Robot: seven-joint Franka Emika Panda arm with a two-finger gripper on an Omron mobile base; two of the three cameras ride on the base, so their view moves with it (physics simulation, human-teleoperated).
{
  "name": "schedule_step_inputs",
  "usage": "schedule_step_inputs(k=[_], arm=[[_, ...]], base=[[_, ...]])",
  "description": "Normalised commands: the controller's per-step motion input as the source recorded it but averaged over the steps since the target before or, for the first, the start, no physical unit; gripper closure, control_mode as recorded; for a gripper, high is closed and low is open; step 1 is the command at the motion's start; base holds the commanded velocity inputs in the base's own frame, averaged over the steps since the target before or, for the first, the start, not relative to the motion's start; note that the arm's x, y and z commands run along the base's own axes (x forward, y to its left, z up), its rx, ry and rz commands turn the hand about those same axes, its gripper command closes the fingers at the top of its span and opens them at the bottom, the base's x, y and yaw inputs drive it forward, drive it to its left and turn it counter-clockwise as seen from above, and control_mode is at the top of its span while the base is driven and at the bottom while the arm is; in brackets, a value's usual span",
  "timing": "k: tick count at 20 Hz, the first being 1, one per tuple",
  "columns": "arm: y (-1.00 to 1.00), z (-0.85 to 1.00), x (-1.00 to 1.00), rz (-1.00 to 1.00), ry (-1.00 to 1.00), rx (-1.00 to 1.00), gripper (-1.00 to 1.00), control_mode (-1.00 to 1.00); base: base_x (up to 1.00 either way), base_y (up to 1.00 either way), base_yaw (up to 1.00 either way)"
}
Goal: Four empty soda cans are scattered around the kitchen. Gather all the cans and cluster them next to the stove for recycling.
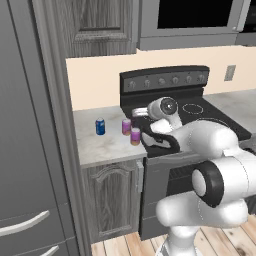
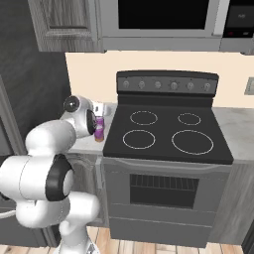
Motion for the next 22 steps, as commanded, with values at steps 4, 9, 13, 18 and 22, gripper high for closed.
schedule_step_inputs(k=[4, 9, 13, 18, 22], arm=[[-0.13, 0.46, -0.70, 0.00, 0.00, 0.05, -1.00, -1.00], [-0.20, 0.54, -0.68, 0.00, 0.02, 0.07, -1.00, -1.00], [-0.16, 0.45, -0.70, 0.00, 0.05, 0.07, -1.00, -1.00], [-0.02, 0.38, -0.60, -0.03, 0.11, 0.02, -1.00, -1.00], [0.00, 0.36, -0.51, -0.05, 0.16, 0.00, -1.00, -1.00]], base=[[0.00, 0.00, 0.00], [0.00, 0.00, 0.00], [0.00, 0.00, 0.00], [0.00, 0.00, 0.00], [0.00, 0.00, 0.00]])
